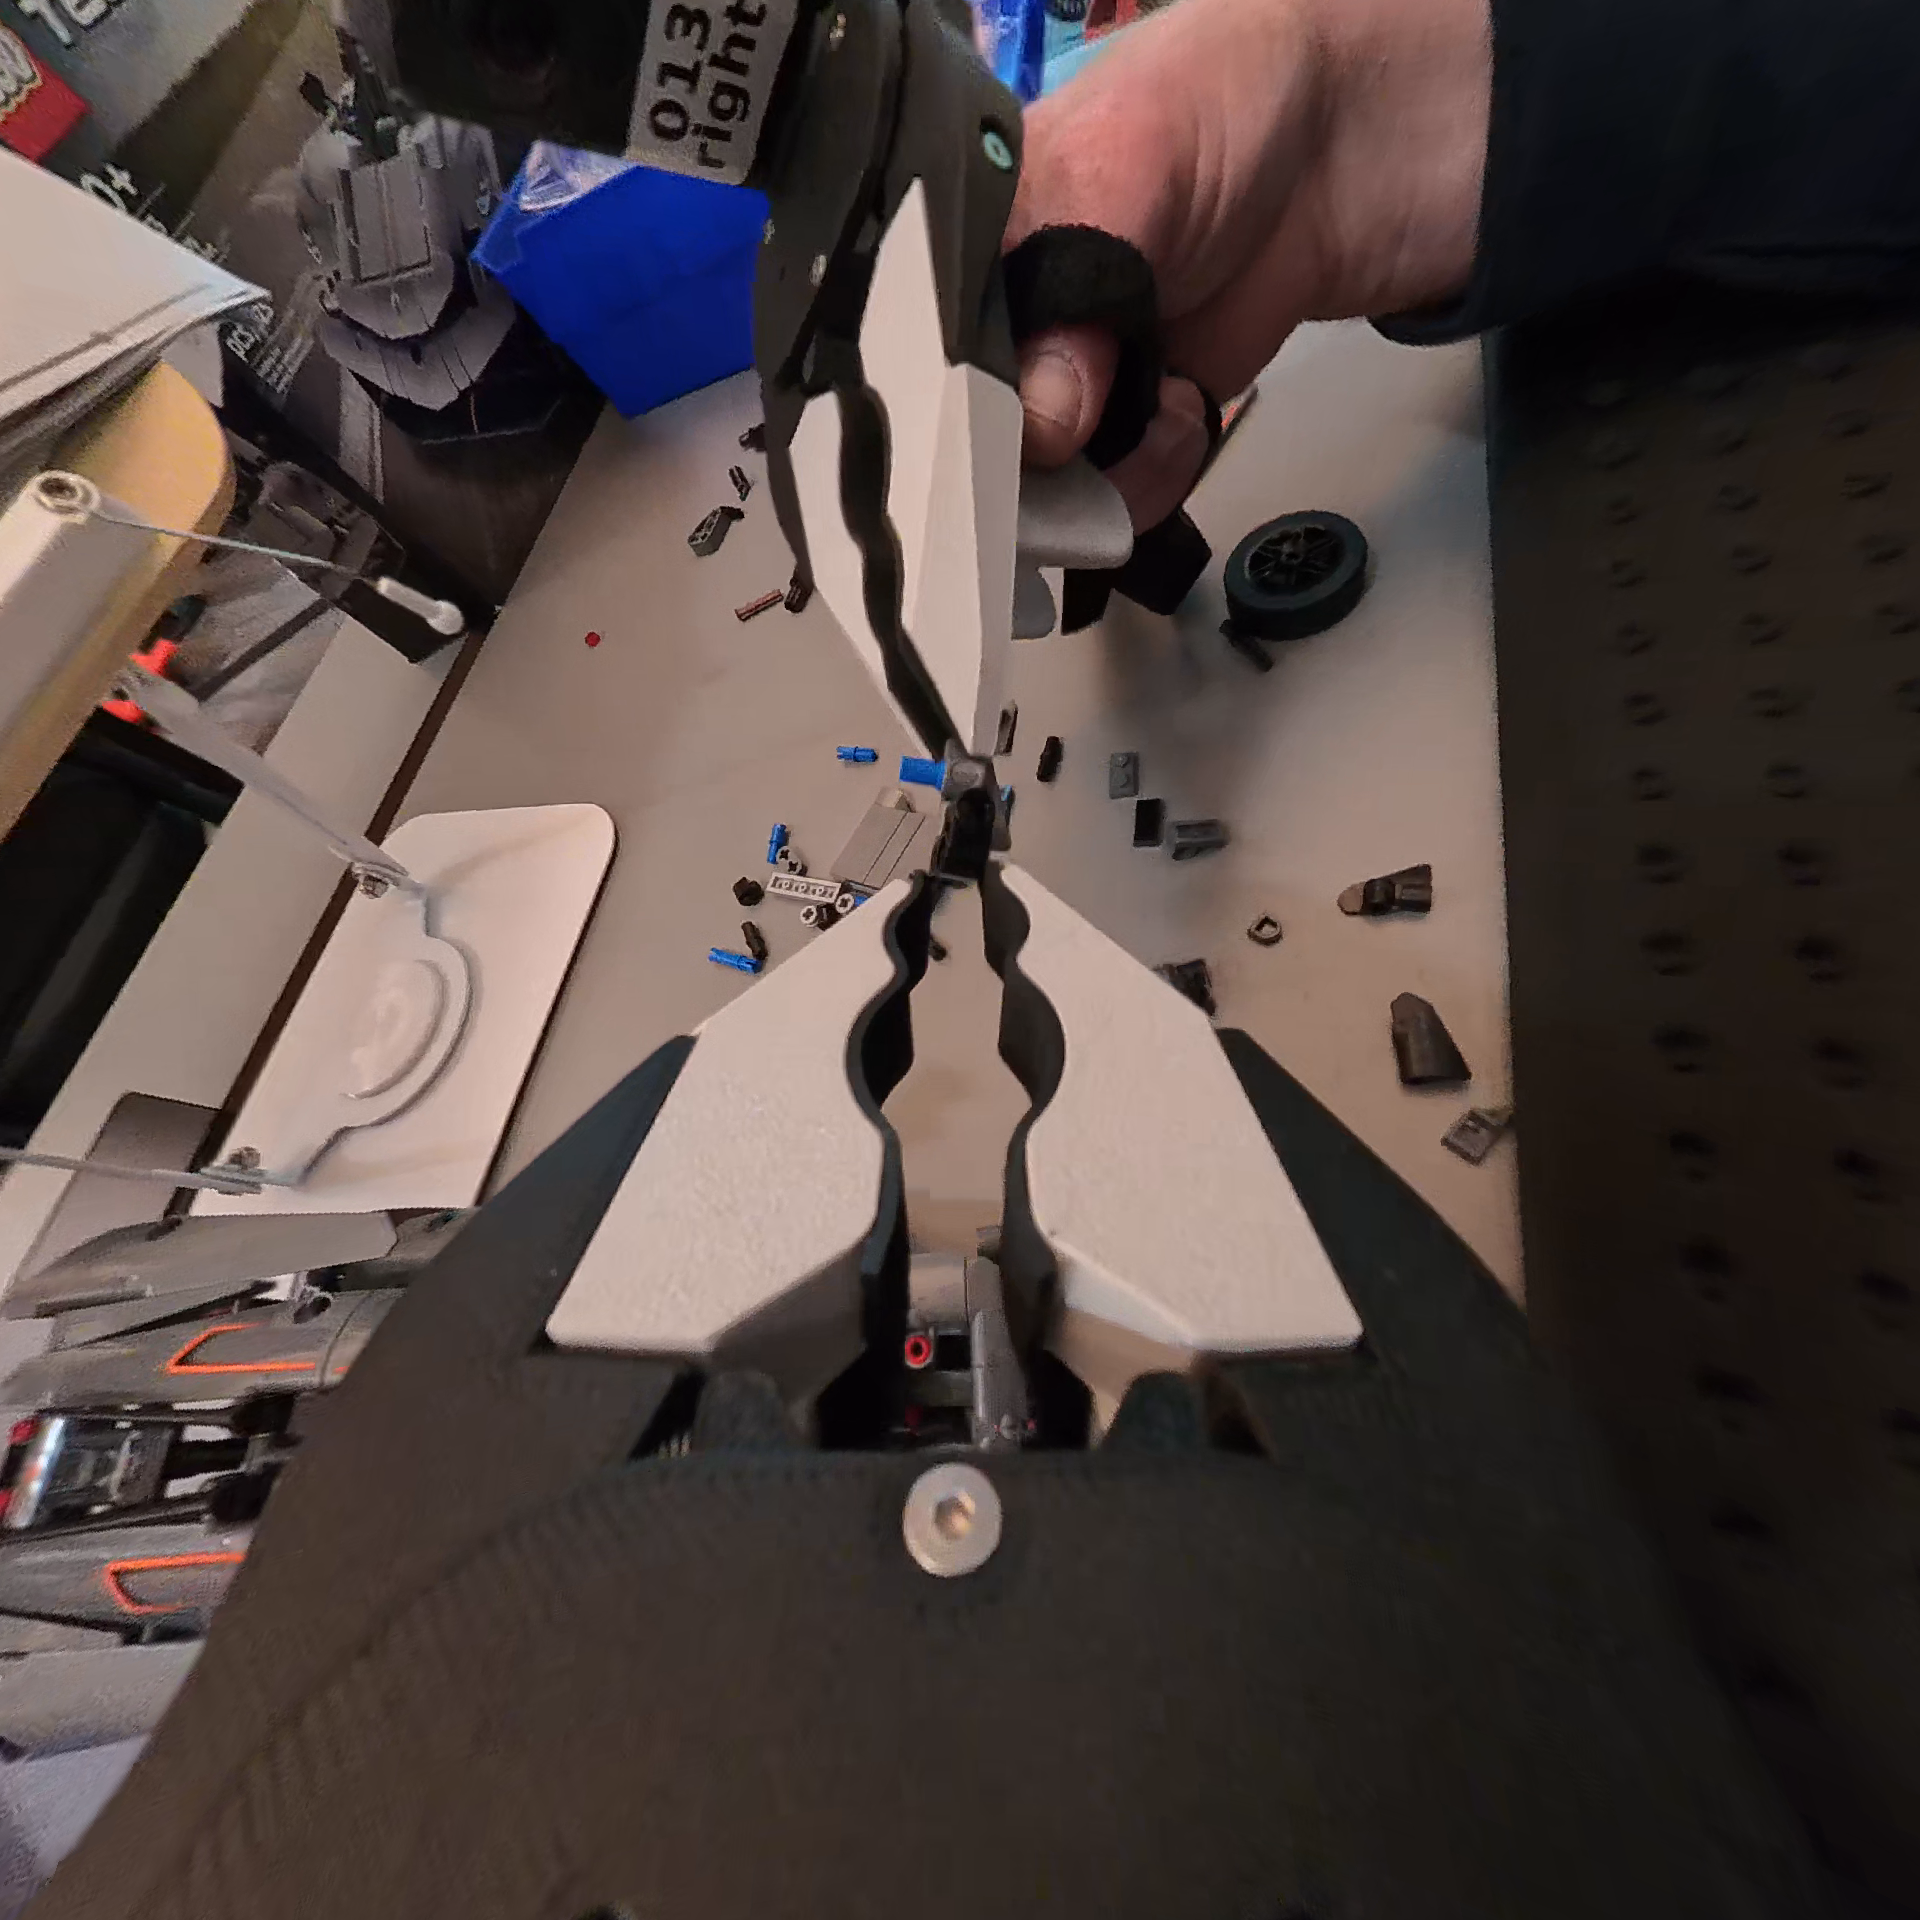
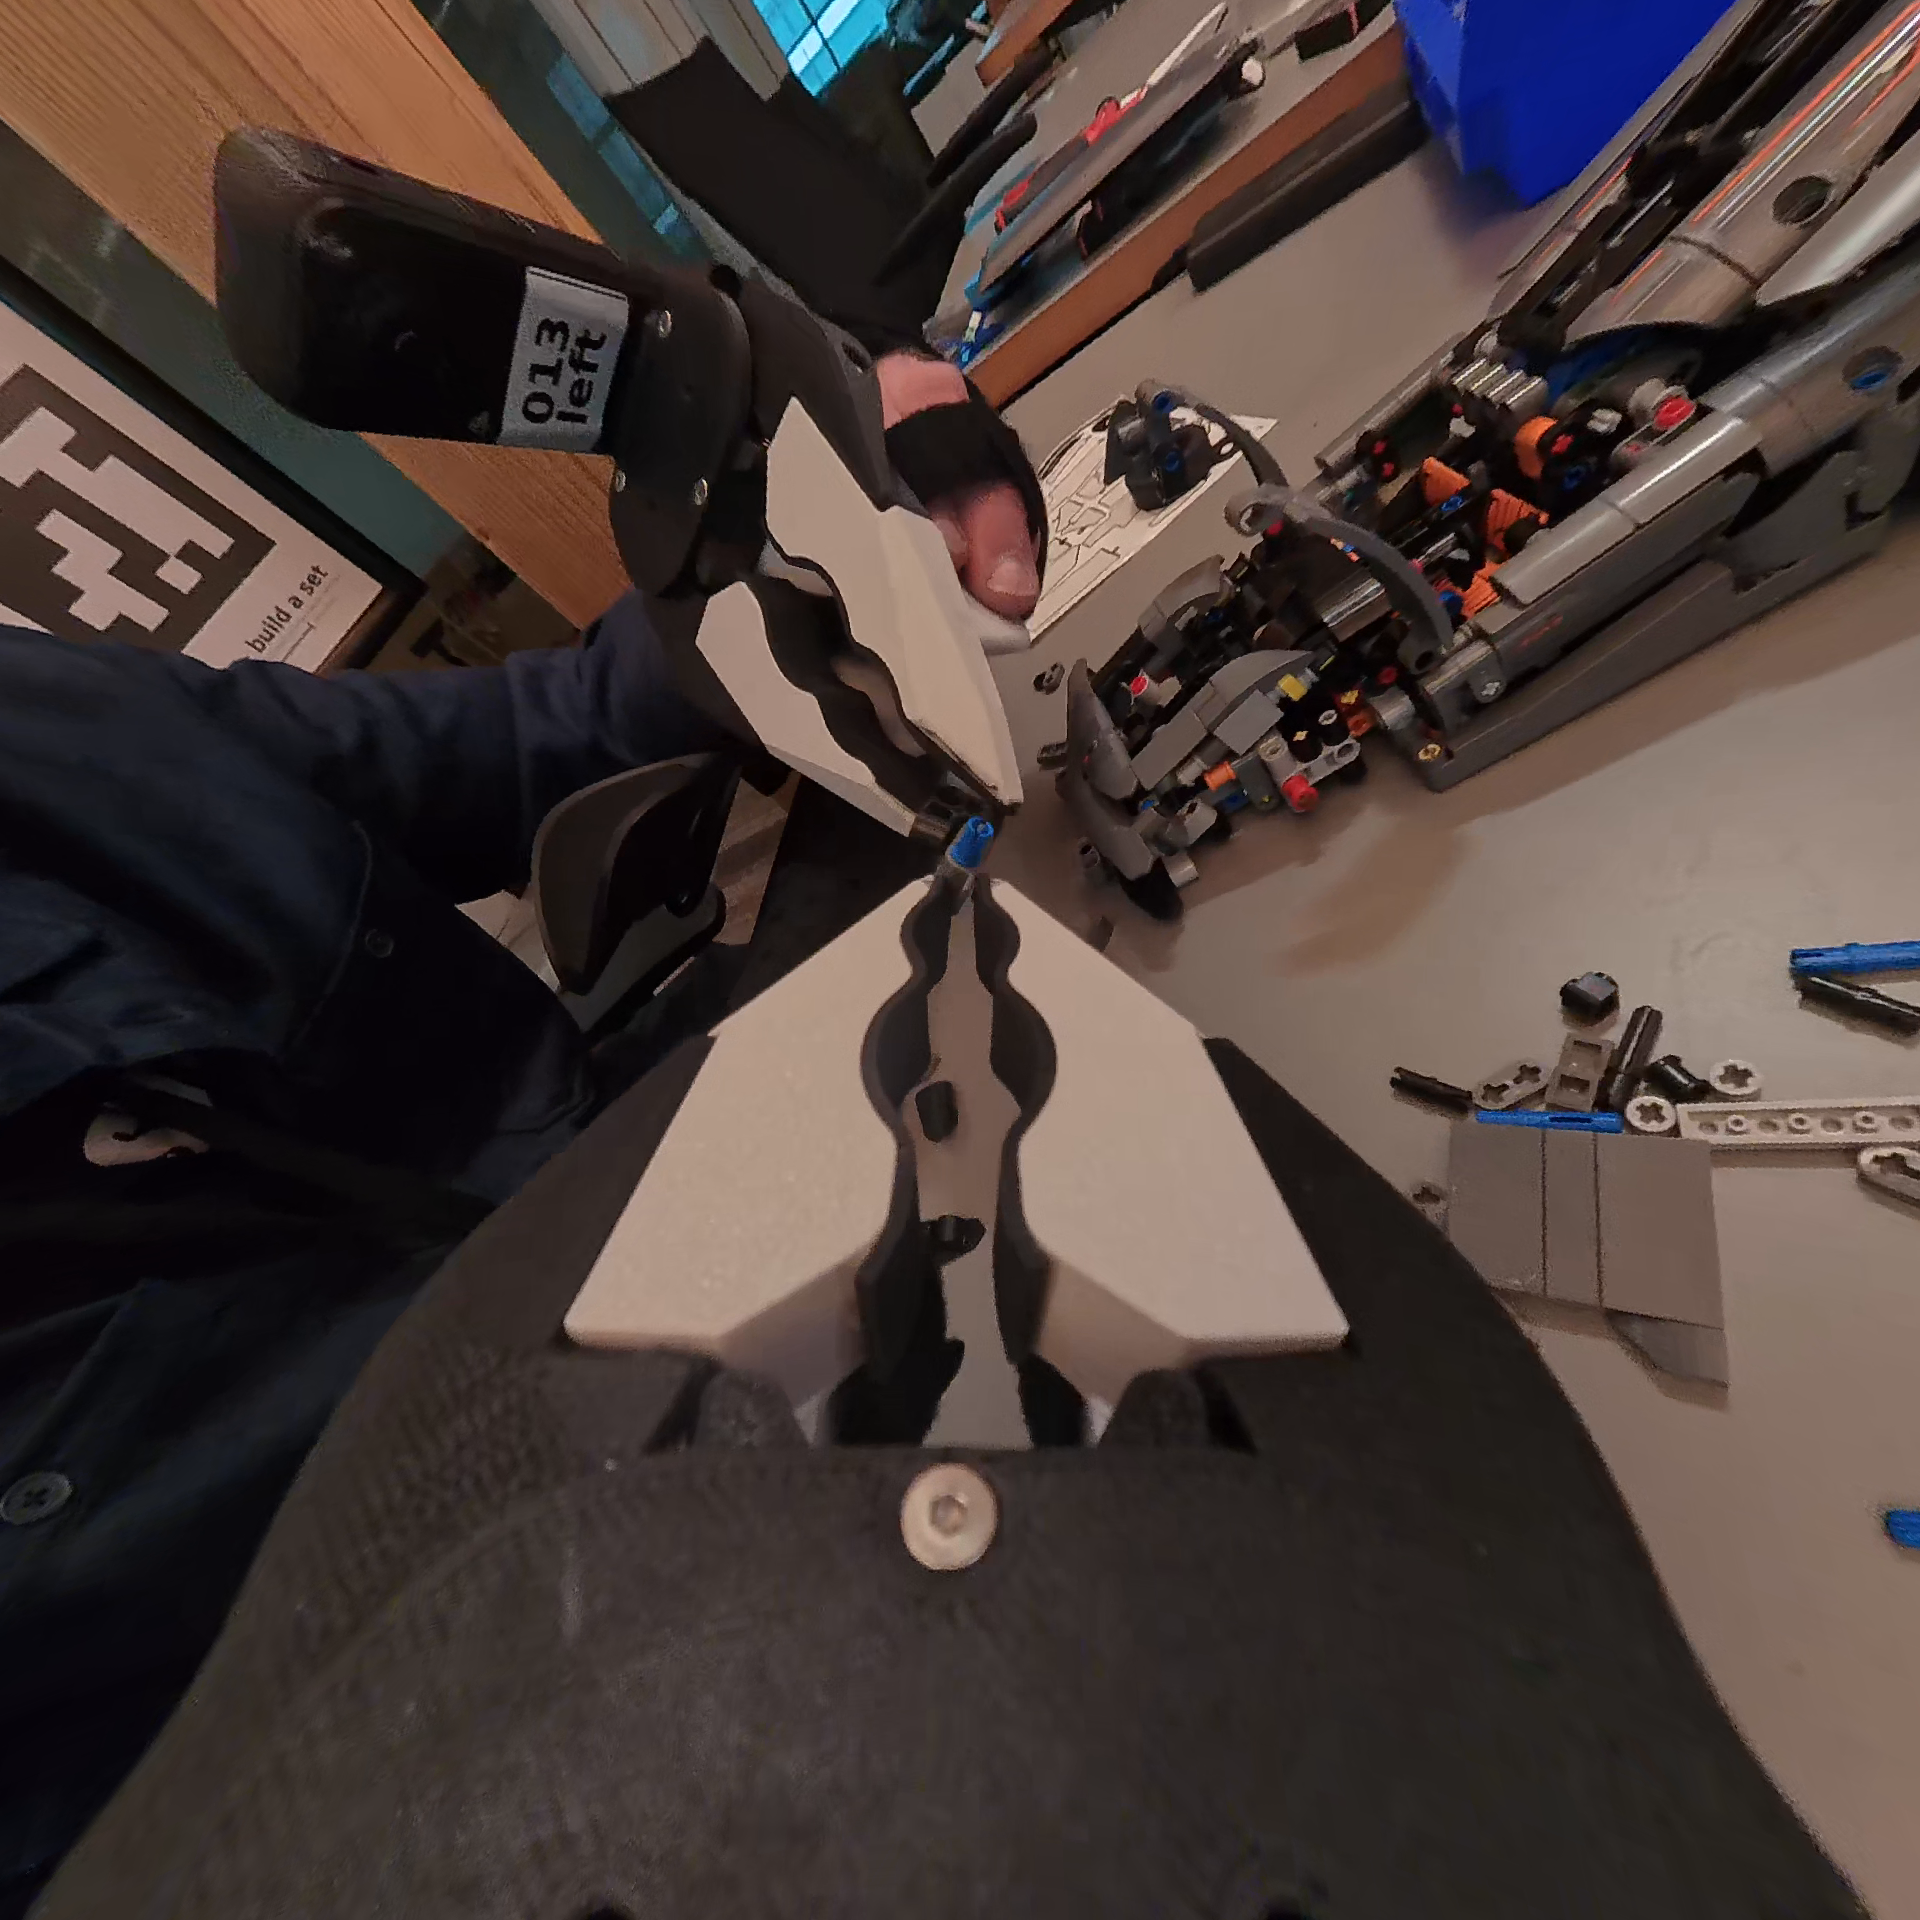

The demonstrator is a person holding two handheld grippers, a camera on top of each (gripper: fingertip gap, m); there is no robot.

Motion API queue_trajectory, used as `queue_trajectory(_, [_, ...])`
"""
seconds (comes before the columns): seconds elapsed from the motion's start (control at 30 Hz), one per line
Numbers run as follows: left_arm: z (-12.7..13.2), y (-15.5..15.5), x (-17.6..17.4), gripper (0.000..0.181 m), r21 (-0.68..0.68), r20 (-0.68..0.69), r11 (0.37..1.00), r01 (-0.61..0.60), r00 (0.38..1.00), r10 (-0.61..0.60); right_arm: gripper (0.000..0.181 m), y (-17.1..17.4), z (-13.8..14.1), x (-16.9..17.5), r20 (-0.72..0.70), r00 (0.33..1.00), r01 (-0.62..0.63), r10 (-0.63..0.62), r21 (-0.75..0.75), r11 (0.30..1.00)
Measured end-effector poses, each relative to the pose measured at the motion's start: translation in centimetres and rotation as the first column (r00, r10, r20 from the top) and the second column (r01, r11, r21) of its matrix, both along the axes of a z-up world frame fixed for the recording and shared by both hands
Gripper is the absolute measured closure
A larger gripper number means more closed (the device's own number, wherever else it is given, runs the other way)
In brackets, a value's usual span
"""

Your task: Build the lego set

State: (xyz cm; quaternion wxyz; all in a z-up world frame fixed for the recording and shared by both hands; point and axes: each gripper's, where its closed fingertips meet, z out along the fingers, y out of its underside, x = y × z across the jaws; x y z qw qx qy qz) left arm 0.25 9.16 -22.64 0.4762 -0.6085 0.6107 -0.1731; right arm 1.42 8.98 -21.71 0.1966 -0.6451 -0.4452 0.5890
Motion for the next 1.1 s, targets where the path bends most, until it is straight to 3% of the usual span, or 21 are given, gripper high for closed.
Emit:
queue_trajectory(0.3, [2.1, 0.7, -0.2, 0.177, -0.238, 0.243, 0.971, 0.007, 0.969, 0.052, 0.168, 1.9, 2.9, -0.1, -0.152, 0.981, 0.128, -0.119, 0.054, 0.99])
queue_trajectory(0.37, [2.3, 0.9, -0.3, 0.177, -0.271, 0.27, 0.962, 0.01, 0.961, 0.066, 0.16, 2.2, 3.4, 0.3, -0.162, 0.977, 0.163, -0.141, 0.131, 0.978])
queue_trajectory(0.47, [2.7, 1.1, -0.4, 0.177, -0.315, 0.312, 0.949, 0.016, 0.946, 0.088, 0.166, 2.3, 3.4, 0.5, -0.124, 0.979, 0.193, -0.165, 0.266, 0.945])
queue_trajectory(0.53, [2.8, 1.3, -0.5, 0.177, -0.31, 0.315, 0.951, 0.005, 0.944, 0.097, 0.167, 2.1, 2.2, 0.2, -0.056, 0.985, 0.172, -0.163, 0.282, 0.944])
queue_trajectory(0.63, [2.5, 1.6, -0.7, 0.177, -0.273, 0.287, 0.962, -0.03, 0.951, 0.111, 0.161, 1.2, 2.1, -0.4, -0.073, 0.991, 0.123, -0.112, 0.164, 0.979])
queue_trajectory(0.73, [2.2, 1.6, -0.4, 0.178, -0.224, 0.25, 0.973, -0.048, 0.963, 0.105, 0.16, 1.0, 2.1, -1.0, -0.079, 0.99, 0.123, -0.113, 0.144, 0.982])
queue_trajectory(1.1, [1.6, 1.4, 0.3, 0.181, -0.112, 0.178, 0.991, -0.075, 0.98, 0.094, 0.179, 1.3, 2.6, -1.5, -0.122, 0.98, 0.173, -0.155, 0.162, 0.971])
